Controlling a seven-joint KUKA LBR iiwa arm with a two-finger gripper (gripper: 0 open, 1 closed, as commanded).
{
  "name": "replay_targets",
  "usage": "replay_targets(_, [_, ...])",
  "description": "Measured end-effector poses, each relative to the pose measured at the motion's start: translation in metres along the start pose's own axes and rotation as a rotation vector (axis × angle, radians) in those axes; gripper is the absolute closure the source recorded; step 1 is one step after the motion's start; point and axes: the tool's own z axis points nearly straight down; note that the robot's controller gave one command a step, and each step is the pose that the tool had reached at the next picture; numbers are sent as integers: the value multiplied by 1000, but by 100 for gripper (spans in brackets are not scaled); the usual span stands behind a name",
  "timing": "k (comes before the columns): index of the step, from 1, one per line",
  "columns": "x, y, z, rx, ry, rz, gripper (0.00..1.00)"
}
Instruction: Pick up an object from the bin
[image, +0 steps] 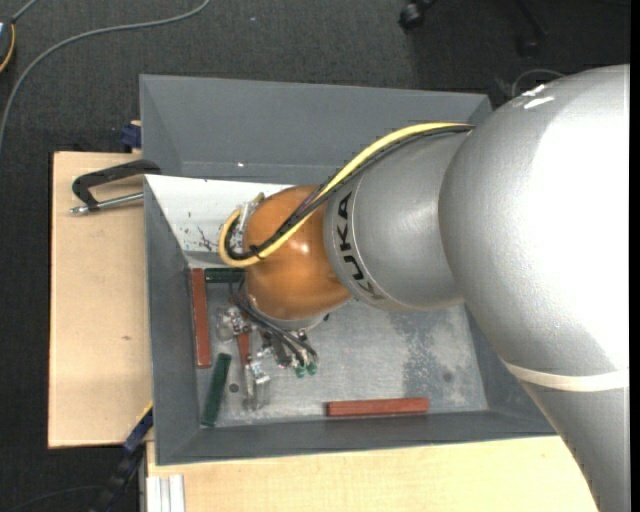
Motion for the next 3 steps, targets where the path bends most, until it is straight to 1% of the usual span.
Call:
replay_targets(1, [-1, 0, -1, 0, -2, 0, 100])
replay_targets(2, [-2, 3, -21, -1, -9, 14, 100])
replay_targets(3, [-24, 18, -5, 0, -8, -175, 100])
